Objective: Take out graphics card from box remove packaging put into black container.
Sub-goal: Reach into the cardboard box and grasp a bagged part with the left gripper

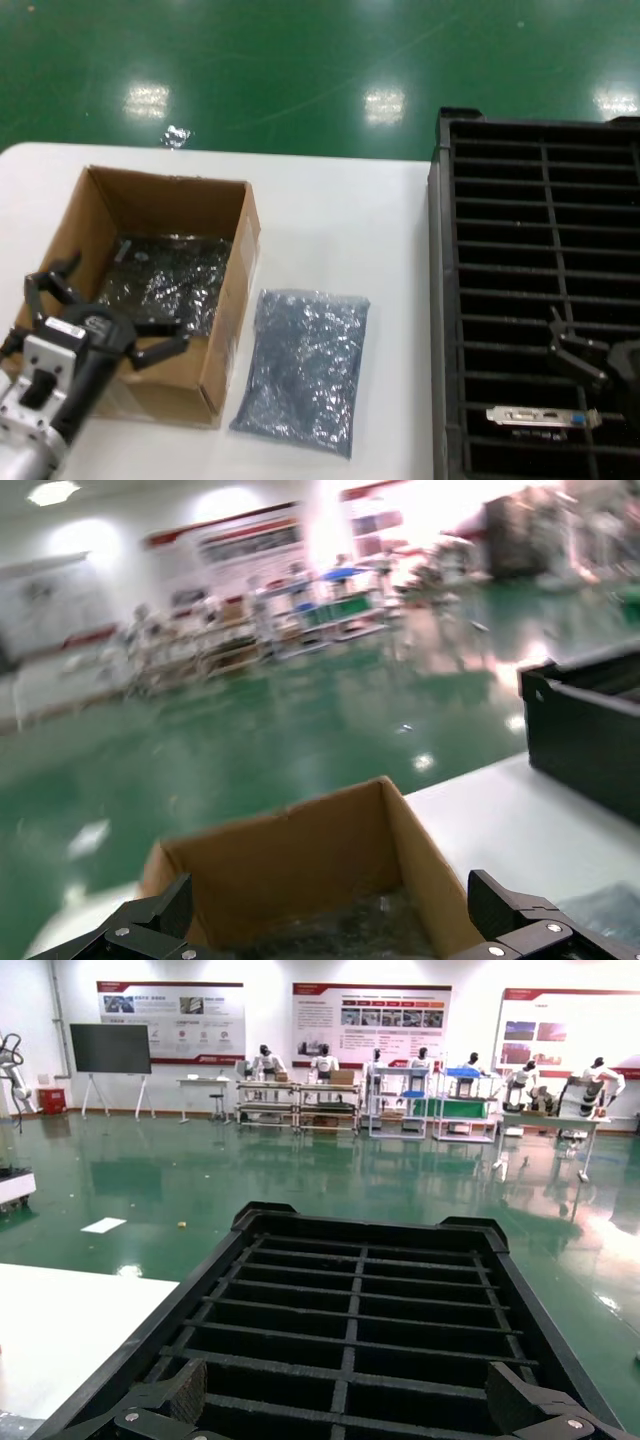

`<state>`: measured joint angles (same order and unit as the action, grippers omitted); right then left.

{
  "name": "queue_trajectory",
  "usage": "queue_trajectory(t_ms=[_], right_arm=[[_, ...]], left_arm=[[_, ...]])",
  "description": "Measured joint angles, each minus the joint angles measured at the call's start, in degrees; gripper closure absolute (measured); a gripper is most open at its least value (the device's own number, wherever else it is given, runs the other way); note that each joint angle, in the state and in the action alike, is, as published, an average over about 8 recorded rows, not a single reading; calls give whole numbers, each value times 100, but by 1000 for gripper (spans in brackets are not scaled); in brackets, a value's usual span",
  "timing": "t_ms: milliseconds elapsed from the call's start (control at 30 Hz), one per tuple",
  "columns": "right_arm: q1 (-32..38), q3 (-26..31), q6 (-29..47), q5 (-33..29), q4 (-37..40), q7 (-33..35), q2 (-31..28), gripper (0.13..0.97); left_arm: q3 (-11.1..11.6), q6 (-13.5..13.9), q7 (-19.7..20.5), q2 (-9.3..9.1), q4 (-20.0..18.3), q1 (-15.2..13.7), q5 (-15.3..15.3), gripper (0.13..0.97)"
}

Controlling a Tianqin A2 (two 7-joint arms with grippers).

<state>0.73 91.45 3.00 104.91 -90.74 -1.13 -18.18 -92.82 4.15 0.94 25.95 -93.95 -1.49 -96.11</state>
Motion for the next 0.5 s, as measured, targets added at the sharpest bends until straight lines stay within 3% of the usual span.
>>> queue_trajectory(t_ms=[100,233,367,500], right_arm=[[0,0,0,0,0,0,0,129],[0,0,0,0,0,0,0,129],[0,0,0,0,0,0,0,129],[0,0,0,0,0,0,0,129]], left_arm=[[-15,333,88,481,103,-229,608,132],[-52,934,218,993,533,-848,1571,132],[-345,1642,120,1324,1195,-1769,2332,132],[-873,2477,-287,1487,1917,-2729,2688,132]])
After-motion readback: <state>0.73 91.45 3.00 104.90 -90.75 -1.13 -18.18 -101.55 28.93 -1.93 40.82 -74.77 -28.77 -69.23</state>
